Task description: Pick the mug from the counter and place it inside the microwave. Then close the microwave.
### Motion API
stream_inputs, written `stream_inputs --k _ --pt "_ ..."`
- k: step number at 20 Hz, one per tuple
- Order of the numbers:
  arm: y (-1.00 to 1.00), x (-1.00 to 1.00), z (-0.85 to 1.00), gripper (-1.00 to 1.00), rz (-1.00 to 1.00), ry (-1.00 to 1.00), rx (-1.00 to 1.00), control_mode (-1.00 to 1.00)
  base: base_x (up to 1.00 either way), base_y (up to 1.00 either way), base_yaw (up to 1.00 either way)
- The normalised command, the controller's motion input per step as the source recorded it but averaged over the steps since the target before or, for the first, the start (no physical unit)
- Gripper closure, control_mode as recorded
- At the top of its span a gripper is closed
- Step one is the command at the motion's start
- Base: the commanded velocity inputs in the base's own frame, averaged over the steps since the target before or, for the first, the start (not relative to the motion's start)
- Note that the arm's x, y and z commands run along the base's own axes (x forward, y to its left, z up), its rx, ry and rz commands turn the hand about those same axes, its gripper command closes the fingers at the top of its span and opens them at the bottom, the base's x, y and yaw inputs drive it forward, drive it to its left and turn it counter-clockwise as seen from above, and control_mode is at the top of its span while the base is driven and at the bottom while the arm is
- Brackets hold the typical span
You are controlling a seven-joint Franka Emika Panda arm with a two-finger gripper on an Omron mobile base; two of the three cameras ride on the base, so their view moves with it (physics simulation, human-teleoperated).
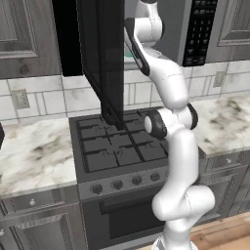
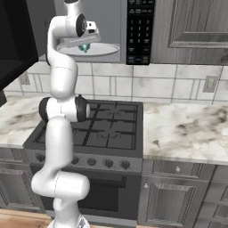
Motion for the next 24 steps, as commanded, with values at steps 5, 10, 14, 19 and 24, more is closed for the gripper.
stream_inputs --k 5,10,14,19,24 --pt "0.0 0.23 0.27 1.0 0.0 0.03 0.0 -1.0 0.0 0.0 0.0" --pt "0.0 0.17 0.31 1.0 0.0 0.08 -0.01 -1.0 0.0 0.0 0.0" --pt "0.0 0.2 0.01 1.0 0.0 0.11 -0.01 -1.0 0.0 0.0 0.0" --pt "0.0 0.0 0.01 1.0 0.0 0.07 0.0 -1.0 0.0 0.0 0.0" --pt "0.0 0.0 0.21 1.0 0.0 0.13 0.0 -1.0 0.0 0.0 0.0"
